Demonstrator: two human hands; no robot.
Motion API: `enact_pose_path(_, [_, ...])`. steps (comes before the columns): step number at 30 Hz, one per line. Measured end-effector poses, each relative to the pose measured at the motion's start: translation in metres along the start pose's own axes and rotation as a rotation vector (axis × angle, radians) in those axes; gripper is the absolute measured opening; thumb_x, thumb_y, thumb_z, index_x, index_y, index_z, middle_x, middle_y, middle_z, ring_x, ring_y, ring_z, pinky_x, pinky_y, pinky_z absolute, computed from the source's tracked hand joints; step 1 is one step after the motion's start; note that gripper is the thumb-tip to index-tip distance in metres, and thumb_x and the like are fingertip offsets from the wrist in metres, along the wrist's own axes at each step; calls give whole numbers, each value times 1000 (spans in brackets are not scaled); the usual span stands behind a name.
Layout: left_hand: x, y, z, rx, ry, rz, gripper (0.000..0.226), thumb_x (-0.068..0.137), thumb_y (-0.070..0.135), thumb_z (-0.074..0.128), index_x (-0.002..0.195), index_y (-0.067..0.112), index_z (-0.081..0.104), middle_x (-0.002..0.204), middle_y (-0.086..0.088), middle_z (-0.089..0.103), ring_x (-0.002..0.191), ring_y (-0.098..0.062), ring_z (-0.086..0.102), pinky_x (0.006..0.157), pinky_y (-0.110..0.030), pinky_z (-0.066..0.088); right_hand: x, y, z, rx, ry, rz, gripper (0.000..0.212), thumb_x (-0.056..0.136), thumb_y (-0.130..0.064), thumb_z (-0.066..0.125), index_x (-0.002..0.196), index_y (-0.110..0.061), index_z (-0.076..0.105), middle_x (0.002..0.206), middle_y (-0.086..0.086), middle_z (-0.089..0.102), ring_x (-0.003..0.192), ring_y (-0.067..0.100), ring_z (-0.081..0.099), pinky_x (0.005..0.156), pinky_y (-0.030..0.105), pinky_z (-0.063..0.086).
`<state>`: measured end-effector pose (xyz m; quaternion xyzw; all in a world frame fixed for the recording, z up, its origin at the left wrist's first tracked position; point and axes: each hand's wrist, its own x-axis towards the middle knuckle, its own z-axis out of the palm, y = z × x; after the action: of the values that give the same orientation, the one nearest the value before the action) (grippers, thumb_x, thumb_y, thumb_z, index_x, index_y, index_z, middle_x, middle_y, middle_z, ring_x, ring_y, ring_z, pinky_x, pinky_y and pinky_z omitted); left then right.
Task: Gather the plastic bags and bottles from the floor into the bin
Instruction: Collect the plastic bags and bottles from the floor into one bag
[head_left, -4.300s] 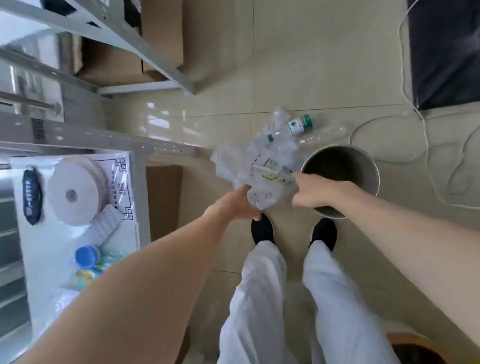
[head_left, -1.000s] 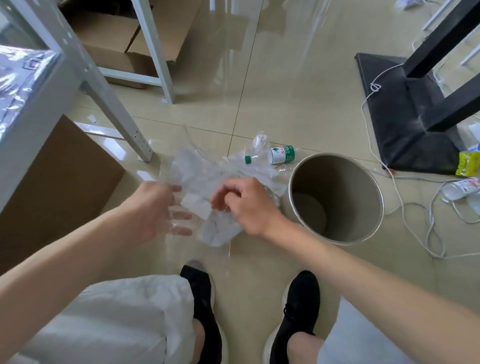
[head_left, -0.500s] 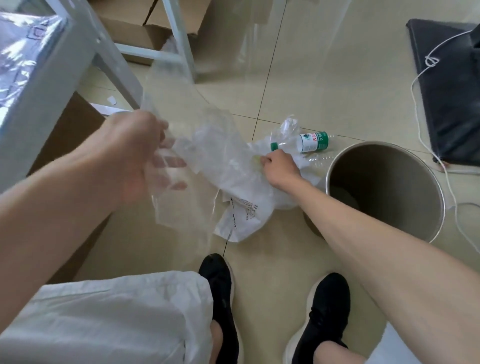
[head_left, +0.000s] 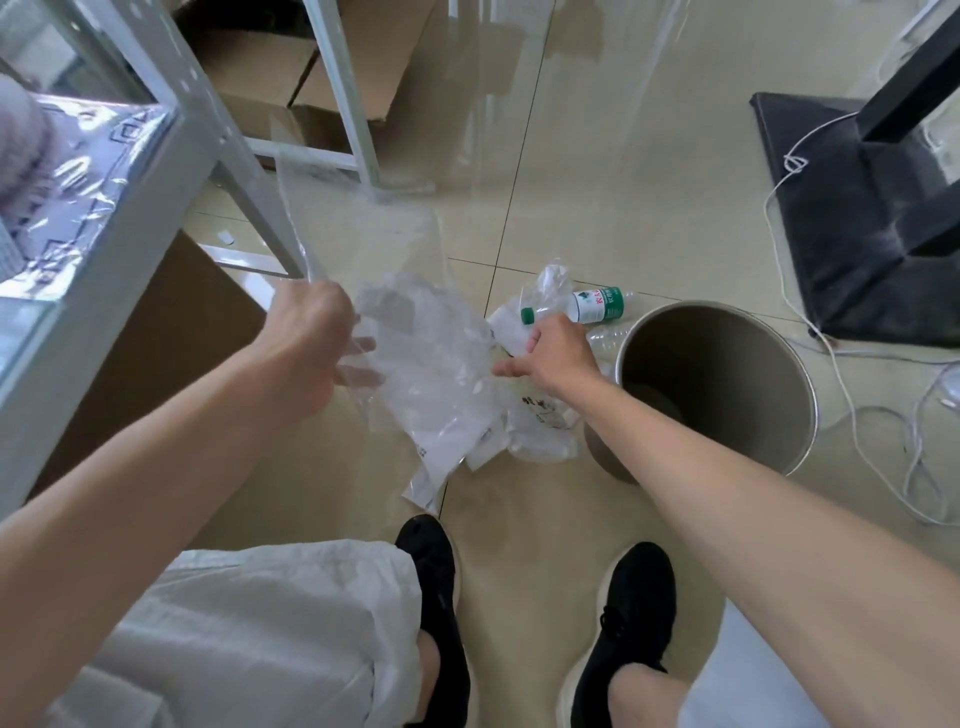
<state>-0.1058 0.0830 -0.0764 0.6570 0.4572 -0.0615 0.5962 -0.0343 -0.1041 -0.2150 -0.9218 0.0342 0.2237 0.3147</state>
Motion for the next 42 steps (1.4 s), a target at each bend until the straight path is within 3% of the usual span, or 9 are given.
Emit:
enact_pose_path(5, [9, -13, 1, 19, -11, -28, 52, 100, 1, 28, 151, 4, 37, 141, -18, 51, 97, -33, 66, 57, -48, 56, -1, 2, -4, 56, -63, -86, 6, 90, -11, 64, 85, -10, 61, 84, 6, 55, 76, 23, 51, 71, 30, 41])
enact_pose_path(10, [9, -15, 7, 58, -31, -46, 53, 100, 4, 27, 151, 5, 40, 142, -15, 51, 106, -32, 64, 67, -53, 61, -12, -5, -14, 101, 138, -1, 38, 88, 6, 34, 59, -17, 29, 65, 2, 36, 63, 21, 34, 49, 27, 21])
enact_pose_path(13, [4, -18, 9, 17, -83, -63, 46, 104, 9, 29, 148, 3, 41, 142, -14, 50, 94, -28, 64, 73, -58, 60, -40, -28, -20, 162, 149, -87, 45, 93, 7, 31, 112, -17, 65, 120, 11, 64, 106, 30, 58, 74, 26, 47])
enact_pose_path(15, [2, -22, 12, -39, -118, -87, 37, 106, 12, 33, 140, 4, 46, 136, -15, 52, 99, -33, 63, 78, -61, 58, -71, -45, -20, 169, 82, -168, 58, 97, 7, 32, 148, -18, 41, 149, 2, 50, 133, 21, 49, 99, 17, 40])
enact_pose_path(21, [-10, -15, 10, -187, -364, -184, 99, 69, 78, 65, 150, 23, 48, 144, -15, 59, 124, -44, 61, 100, -62, 48, -142, -76, -4, 254, -335, -407, 60, 94, -2, 41, 149, -24, 39, 144, -3, 55, 130, 17, 50, 91, 10, 31])
enact_pose_path(26, [-2, -20, 6, 55, -112, -63, 10, 93, 1, 48, 97, 4, 56, 97, -15, 60, 95, -34, 63, 74, -41, 59, -133, -64, 6, 487, -414, -406, 58, 84, -1, 40, 136, -19, 59, 136, -3, 62, 127, 11, 54, 108, 27, 40])
enact_pose_path(28, [4, -24, 4, 77, -88, -79, 20, 98, -4, 36, 95, 5, 54, 97, -14, 58, 98, -30, 61, 89, -42, 56, -112, -48, 16, 447, -175, -289, 51, 83, 7, 42, 125, -10, 66, 129, 1, 66, 122, 11, 57, 108, 31, 43])
enact_pose_path(36, [24, -20, -3, 128, 98, -87, 24, 99, 3, 40, 121, 8, 48, 116, -9, 54, 102, -22, 55, 95, -36, 51, -46, 5, 118, -412, -344, -278, 143, 68, -35, 85, 148, -28, -34, 154, 13, -42, 142, 28, -34, 116, 53, -19])
enact_pose_path(42, [39, -10, -7, 272, 196, 91, 40, 94, 6, 40, 133, 8, 52, 119, -10, 61, 105, -30, 64, 88, -42, 57, -27, -13, 181, -545, -137, -470, 51, 98, -17, 55, 146, -12, 40, 165, 14, -7, 153, 33, -1, 123, 47, 0])
